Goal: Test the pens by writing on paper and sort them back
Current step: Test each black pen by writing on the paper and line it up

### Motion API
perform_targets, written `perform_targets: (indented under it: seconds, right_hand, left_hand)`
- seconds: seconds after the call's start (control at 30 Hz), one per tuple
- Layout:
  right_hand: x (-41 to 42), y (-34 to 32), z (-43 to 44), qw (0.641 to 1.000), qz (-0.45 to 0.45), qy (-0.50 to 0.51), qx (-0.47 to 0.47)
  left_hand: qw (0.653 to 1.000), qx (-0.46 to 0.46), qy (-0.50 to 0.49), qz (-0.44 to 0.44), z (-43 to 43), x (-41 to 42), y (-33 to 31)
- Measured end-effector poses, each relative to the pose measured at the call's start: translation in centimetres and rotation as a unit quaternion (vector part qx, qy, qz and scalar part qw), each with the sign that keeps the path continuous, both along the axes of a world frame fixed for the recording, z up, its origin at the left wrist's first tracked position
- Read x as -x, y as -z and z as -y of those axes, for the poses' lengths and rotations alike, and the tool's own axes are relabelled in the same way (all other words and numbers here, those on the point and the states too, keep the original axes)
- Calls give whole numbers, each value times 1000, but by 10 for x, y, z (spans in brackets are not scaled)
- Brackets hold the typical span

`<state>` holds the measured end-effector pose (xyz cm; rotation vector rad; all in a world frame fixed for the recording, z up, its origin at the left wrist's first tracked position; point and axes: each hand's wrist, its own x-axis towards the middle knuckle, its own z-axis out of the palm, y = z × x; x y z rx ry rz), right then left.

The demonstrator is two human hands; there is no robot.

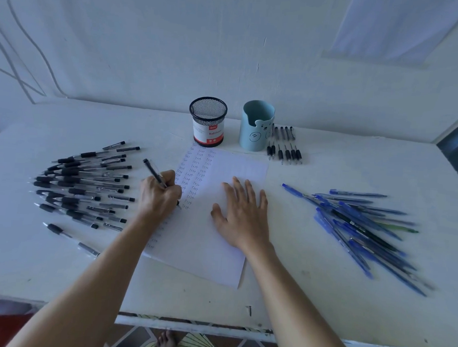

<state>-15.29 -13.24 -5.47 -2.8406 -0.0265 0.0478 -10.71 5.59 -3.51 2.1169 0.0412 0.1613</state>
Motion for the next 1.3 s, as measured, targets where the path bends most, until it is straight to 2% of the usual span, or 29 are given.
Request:
perform_targets:
  seconds: [1.3]
  right_hand:
    - [-1, 1, -2, 1000, 7, 1, 9]
  left_hand:
    - [1000, -21, 17, 13, 3, -1, 5]
